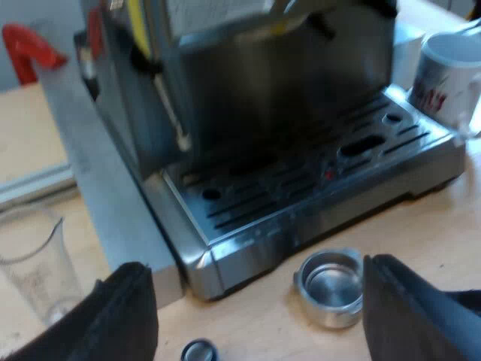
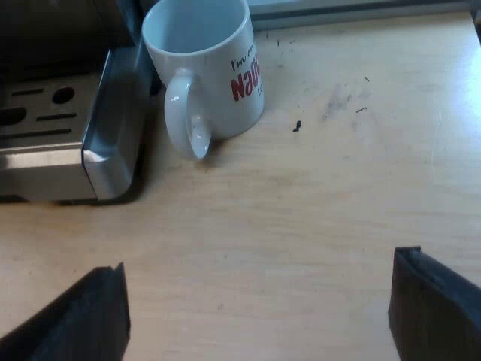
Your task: Put the handle in the coffee machine
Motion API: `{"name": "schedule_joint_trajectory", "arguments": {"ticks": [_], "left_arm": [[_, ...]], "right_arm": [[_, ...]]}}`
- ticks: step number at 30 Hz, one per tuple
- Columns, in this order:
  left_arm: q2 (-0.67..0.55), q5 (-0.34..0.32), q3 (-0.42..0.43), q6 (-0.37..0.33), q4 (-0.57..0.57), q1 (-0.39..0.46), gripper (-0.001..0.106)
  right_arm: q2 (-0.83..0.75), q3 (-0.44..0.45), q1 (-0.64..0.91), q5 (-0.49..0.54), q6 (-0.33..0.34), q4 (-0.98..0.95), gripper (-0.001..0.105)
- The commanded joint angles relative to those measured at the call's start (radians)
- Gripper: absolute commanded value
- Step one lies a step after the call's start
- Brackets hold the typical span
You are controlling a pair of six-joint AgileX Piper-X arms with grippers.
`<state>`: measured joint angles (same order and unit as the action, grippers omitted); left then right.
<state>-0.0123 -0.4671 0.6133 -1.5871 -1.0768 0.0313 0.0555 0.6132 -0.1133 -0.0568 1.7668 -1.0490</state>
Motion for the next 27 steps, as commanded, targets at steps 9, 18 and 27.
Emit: {"name": "schedule_joint_trajectory", "arguments": {"ticks": [9,18,27], "left_arm": [[0.158,-0.095,0.077,-0.006,-0.018,-0.005,0.075],[0.283,-0.246,0.099,0.011,-0.018,-0.005,0.075],[0.399,-0.27,0.108,0.222,-0.123,-0.005,0.075]], "right_arm": [[0.255,0.178,0.005,-0.09,0.049,-0.085,0.069],[0.494,0.319,-0.034,-0.174,0.18,-0.175,0.068],[0.718,0.424,-0.284,-0.117,0.174,-0.211,0.068]]}}
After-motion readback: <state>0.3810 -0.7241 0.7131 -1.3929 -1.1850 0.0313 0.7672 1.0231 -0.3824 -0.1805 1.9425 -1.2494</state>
